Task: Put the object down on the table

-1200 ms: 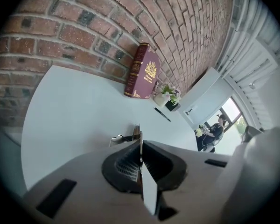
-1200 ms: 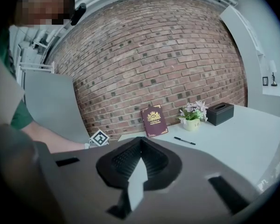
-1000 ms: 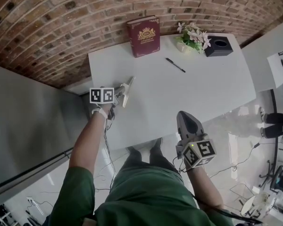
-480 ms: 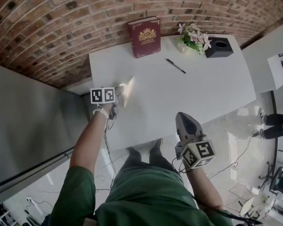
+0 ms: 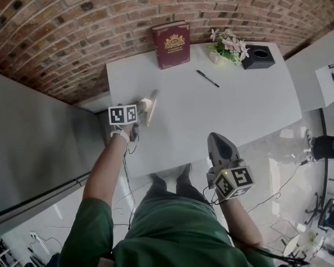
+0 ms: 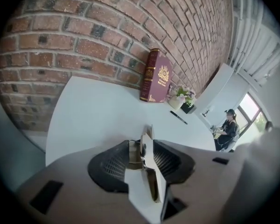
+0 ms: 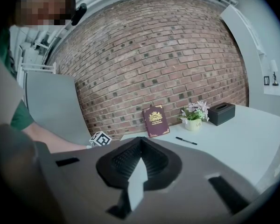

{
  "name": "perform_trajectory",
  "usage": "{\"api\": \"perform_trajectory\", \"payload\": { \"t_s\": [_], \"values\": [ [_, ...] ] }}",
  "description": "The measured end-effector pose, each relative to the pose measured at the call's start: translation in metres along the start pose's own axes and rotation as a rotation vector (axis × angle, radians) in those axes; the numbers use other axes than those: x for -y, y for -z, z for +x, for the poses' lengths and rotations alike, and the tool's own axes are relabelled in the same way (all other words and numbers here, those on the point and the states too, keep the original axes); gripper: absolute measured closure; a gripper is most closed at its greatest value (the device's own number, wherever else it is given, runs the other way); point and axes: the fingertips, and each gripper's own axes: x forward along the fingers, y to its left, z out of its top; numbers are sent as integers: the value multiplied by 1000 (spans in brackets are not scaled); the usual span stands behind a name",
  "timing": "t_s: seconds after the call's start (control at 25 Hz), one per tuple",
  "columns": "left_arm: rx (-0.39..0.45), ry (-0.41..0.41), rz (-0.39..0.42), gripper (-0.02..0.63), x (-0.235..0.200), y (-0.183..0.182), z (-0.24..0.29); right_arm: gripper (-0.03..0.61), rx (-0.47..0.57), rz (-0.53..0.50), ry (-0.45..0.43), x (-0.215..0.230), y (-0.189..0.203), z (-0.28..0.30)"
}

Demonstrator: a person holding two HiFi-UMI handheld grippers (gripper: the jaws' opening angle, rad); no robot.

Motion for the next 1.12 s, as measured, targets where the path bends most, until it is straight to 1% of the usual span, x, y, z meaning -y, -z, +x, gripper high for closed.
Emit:
{"api": "perform_trajectory", "payload": {
  "t_s": [0.2,0.32,0.48,0.6,0.72,0.8,0.96,1.12],
  "values": [
    [87,-31,-13,471,0,-16,-25,575,14,-10,-16,-1,-6,1],
    [146,-30,-16,472,5,-27,-46,575,27,-17,-33,-4,-11,4],
    [224,-45,31,472,21,-43,-81,575,41,-31,-72,-13,-20,10],
    [300,-47,89,472,44,-57,-113,575,55,-46,-111,-22,-28,13],
    [406,-67,146,472,72,-77,-153,575,77,-65,-146,-28,-40,16],
    [466,-67,173,474,92,-85,-175,575,96,-81,-161,-32,-48,17],
    [551,-64,203,485,132,-82,-210,575,134,-112,-175,-39,-65,17],
    [619,-81,245,505,164,-79,-241,575,160,-140,-210,-50,-79,15]
  ]
}}
